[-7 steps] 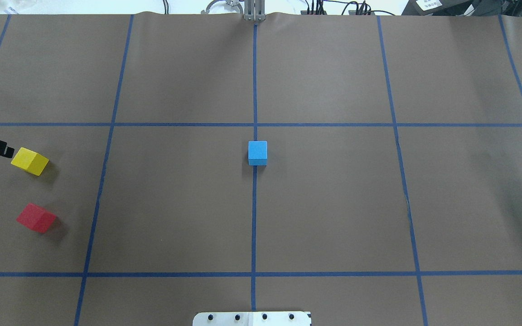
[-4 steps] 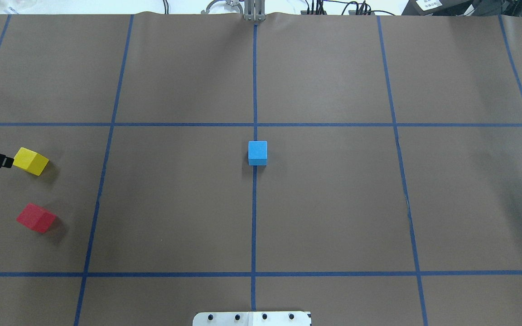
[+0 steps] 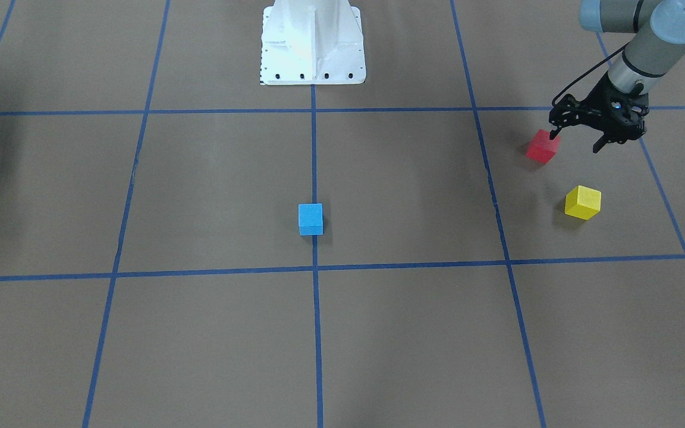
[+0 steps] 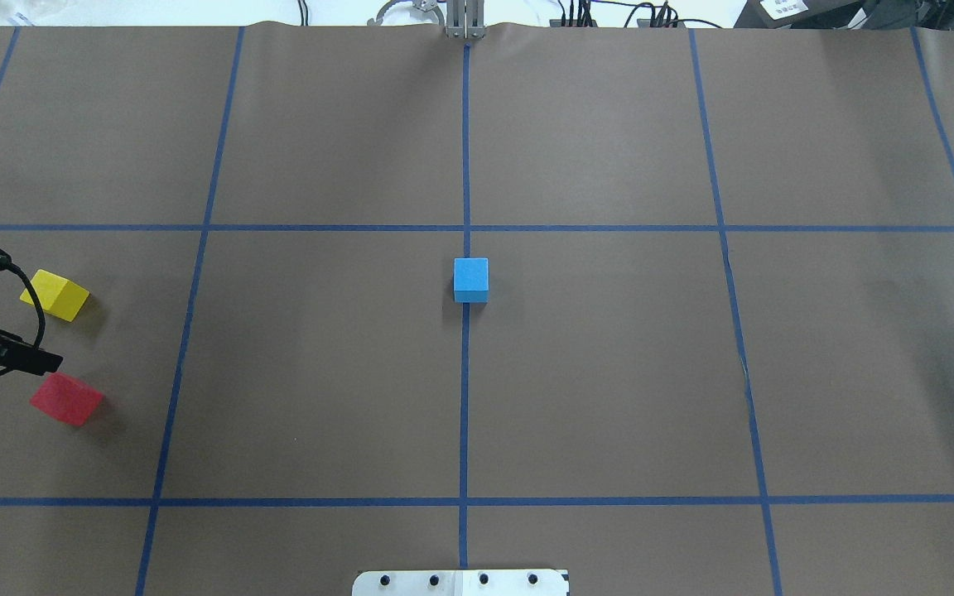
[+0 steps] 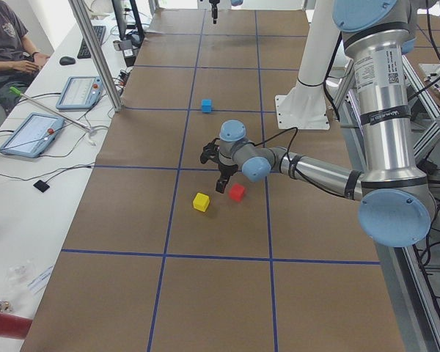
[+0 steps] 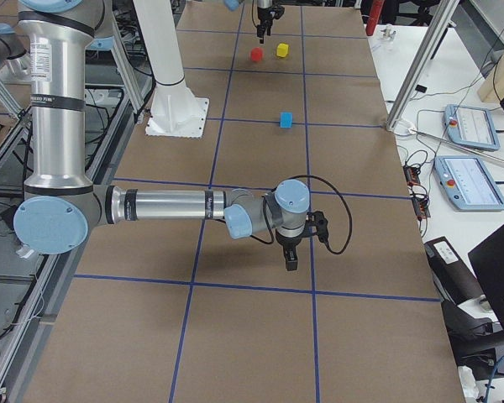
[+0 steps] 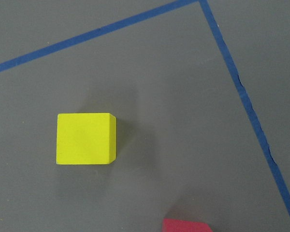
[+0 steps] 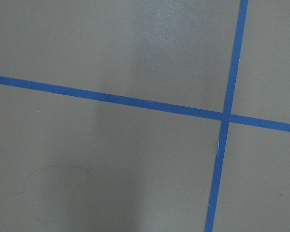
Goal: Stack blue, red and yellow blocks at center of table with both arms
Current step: 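Lower the left gripper onto the red cube and close on it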
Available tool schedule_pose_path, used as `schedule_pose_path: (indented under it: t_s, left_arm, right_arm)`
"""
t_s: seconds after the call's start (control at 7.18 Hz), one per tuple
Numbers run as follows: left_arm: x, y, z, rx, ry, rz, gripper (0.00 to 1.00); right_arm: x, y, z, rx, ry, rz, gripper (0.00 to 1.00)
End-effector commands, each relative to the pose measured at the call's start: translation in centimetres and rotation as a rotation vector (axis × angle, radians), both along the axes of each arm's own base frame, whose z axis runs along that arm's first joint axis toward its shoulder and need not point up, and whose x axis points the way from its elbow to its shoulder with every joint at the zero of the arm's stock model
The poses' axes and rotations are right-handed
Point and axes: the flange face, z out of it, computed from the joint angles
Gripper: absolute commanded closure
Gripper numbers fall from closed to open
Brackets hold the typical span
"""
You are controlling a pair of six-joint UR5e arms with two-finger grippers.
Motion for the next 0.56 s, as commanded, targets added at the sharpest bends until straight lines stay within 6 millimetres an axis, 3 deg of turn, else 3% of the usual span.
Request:
schedule_pose_path:
  t_s: [0.0,0.42]
  left_arm:
    - [2.5,1.7,0.5,-0.009,-0.007,0.063,0.0]
    - [3.6,2.2,1.7,-0.024,-0.026,0.089,0.0]
  right_arm:
    - [0.0,0.1,0.2,-0.005,0.001,0.001,0.0]
    - [0.0,0.1,0.5,-0.01,0.002,0.0,0.0]
